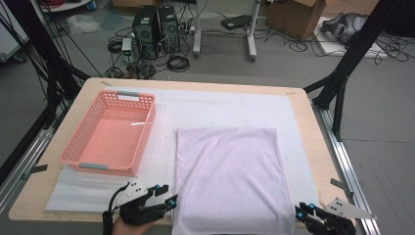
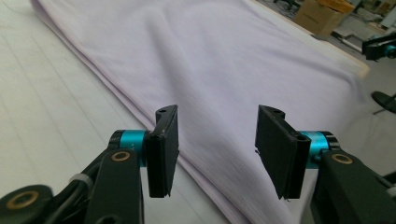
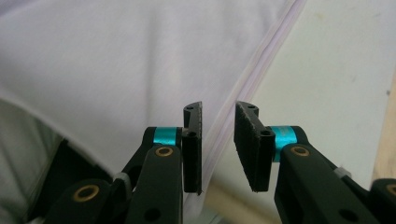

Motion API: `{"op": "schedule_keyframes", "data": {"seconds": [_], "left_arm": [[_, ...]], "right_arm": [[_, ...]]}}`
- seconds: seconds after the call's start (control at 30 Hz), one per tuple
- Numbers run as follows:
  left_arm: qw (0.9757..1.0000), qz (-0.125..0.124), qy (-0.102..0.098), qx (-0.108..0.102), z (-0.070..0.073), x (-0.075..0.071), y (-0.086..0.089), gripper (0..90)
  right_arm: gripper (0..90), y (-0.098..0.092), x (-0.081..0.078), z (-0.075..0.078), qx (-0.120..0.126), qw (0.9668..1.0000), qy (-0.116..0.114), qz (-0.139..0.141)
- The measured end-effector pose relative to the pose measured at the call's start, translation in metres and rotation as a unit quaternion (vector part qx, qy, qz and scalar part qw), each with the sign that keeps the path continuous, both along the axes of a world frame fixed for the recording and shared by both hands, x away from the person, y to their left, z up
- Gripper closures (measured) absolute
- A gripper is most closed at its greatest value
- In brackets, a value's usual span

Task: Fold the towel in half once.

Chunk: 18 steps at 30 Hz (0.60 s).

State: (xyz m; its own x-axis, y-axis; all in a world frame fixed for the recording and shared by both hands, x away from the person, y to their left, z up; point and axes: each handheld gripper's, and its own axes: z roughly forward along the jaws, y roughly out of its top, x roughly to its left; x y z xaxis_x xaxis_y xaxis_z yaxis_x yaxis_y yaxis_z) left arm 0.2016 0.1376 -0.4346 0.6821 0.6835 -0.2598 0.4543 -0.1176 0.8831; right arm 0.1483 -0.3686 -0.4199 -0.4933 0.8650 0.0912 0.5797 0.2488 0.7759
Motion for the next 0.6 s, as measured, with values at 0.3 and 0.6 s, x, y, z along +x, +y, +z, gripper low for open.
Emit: {"op": "schedule_keyframes", "data": {"seconds": [0.3,0.6], "left_arm": [[0.9995,0.029,0.006,0.008,0.004,0.055,-0.014,53.6],[0.9972,0.068,0.019,0.024,0.001,0.117,-0.024,57.2]], "right_arm": [[71.4,0.010,0.050,-0.001,0.006,0.9998,-0.016,0.008],[70.6,0.004,0.088,-0.006,0.009,0.9998,-0.011,0.014]]}}
